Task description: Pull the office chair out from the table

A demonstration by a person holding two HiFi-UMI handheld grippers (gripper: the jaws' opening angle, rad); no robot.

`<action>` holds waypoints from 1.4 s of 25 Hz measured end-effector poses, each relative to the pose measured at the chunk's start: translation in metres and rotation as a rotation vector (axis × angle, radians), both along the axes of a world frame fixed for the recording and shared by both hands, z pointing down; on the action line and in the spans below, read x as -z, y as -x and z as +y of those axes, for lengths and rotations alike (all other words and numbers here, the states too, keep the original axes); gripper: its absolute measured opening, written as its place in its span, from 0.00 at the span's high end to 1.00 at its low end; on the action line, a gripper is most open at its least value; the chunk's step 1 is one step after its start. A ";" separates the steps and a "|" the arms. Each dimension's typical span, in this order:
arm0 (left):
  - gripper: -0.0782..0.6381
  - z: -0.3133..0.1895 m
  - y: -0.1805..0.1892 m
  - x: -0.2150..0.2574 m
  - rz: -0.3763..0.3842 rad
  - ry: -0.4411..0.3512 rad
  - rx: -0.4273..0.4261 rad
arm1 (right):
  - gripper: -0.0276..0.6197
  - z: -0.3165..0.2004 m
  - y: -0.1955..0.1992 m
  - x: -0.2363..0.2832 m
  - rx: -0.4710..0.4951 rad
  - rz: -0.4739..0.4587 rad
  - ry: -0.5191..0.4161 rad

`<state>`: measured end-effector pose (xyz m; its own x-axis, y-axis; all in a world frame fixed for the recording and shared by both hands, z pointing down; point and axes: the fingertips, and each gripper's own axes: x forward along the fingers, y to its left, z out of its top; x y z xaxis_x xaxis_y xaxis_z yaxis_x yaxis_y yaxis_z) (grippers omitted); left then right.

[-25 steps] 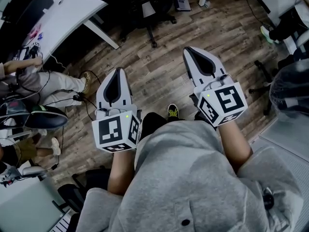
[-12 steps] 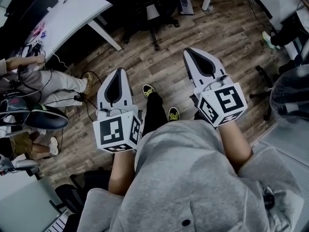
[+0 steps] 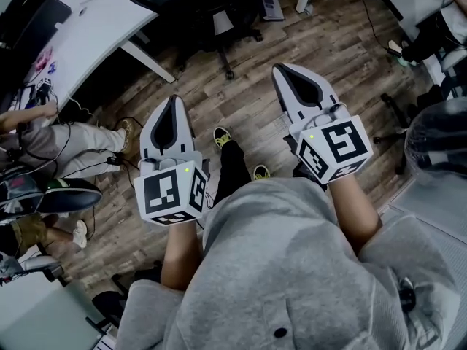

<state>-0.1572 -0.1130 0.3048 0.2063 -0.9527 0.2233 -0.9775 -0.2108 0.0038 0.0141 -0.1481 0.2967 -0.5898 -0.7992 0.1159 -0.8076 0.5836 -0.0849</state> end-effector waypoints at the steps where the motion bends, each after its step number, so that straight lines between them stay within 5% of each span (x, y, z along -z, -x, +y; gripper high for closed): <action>1: 0.88 -0.009 0.000 -0.002 0.001 0.004 -0.007 | 0.91 -0.007 0.001 -0.002 -0.003 0.005 0.004; 20: 0.88 -0.151 0.056 -0.025 0.032 0.088 -0.021 | 0.91 -0.158 0.049 -0.008 0.000 0.107 0.029; 35: 0.88 -0.205 0.103 -0.019 0.045 0.082 -0.058 | 0.91 -0.203 0.100 -0.002 -0.011 0.151 0.024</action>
